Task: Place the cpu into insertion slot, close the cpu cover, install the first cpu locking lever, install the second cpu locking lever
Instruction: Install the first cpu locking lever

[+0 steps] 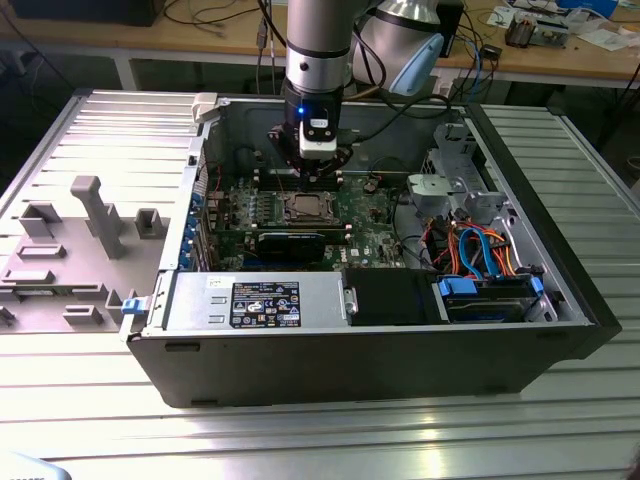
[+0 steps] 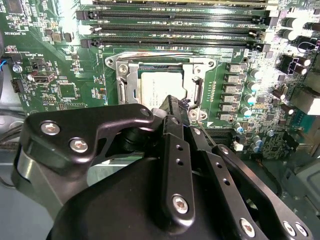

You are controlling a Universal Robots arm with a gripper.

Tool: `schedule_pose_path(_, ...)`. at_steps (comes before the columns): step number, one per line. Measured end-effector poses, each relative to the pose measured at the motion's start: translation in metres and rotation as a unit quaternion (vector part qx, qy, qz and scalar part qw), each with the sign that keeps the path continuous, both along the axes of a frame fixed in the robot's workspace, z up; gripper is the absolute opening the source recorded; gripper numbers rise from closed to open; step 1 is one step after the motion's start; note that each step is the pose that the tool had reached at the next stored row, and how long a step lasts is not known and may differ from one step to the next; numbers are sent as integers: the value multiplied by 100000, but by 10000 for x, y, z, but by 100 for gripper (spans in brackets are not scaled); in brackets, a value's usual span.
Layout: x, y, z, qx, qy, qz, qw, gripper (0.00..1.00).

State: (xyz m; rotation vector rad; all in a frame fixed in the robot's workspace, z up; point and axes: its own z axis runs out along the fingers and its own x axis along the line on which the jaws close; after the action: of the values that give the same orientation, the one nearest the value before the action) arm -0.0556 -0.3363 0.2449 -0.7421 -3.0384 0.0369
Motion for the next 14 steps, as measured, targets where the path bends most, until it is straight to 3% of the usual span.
schedule_pose_path(14, 0, 0, 0, 0, 0, 1370, 99991, 11)
